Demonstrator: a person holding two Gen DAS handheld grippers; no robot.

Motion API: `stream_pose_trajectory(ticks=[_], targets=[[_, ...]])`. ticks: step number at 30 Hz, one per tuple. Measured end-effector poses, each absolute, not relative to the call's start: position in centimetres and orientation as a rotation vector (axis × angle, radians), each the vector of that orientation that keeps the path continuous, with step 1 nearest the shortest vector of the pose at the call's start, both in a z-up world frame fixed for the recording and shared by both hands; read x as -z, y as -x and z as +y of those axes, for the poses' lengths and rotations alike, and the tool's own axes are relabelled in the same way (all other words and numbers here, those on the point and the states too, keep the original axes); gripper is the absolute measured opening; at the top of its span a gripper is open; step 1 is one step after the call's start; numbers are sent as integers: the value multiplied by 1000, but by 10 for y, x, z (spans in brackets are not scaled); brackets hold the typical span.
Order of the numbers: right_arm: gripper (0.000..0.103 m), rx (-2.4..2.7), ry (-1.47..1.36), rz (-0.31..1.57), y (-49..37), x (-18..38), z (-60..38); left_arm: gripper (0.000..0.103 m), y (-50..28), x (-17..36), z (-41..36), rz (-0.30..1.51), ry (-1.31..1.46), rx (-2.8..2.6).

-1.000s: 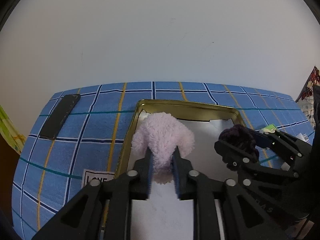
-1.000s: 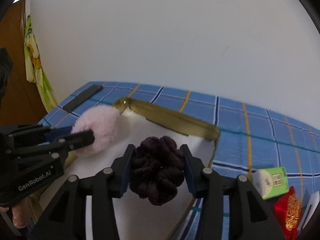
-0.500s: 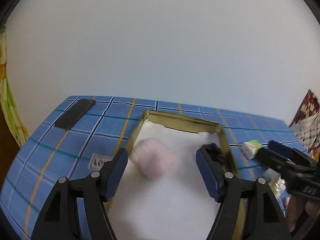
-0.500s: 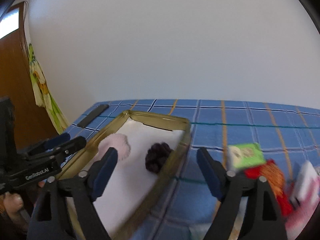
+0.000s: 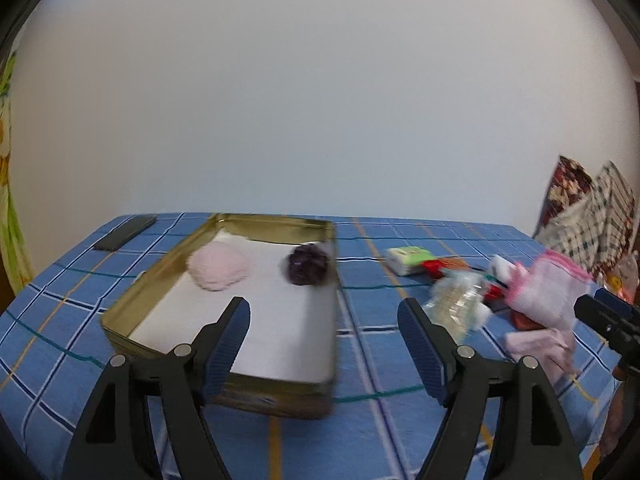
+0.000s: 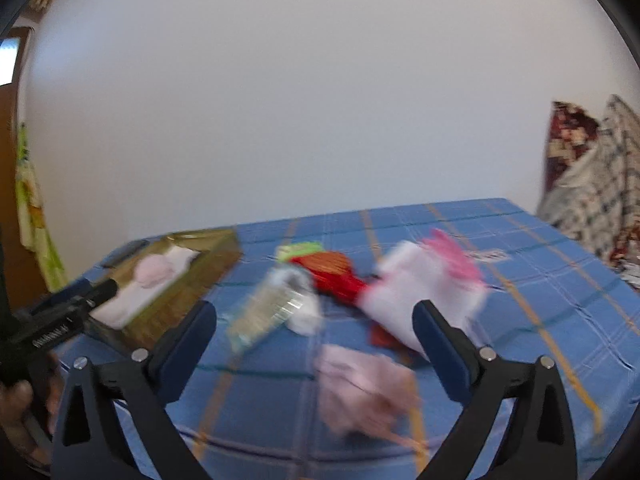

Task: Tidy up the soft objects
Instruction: 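Withdraw both open tools from the tray toward the remaining items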

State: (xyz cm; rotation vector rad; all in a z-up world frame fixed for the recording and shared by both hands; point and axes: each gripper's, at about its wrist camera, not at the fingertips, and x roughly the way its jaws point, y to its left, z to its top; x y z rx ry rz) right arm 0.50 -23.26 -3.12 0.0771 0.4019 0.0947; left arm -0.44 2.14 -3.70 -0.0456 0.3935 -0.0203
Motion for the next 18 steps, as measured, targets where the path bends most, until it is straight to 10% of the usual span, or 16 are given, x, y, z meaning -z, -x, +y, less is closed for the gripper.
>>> stream_pose_trajectory(ticks=[18], targets=[[96,-55,-26,617,-35,76,-245,80,-3,54,-9,459,-30,54]])
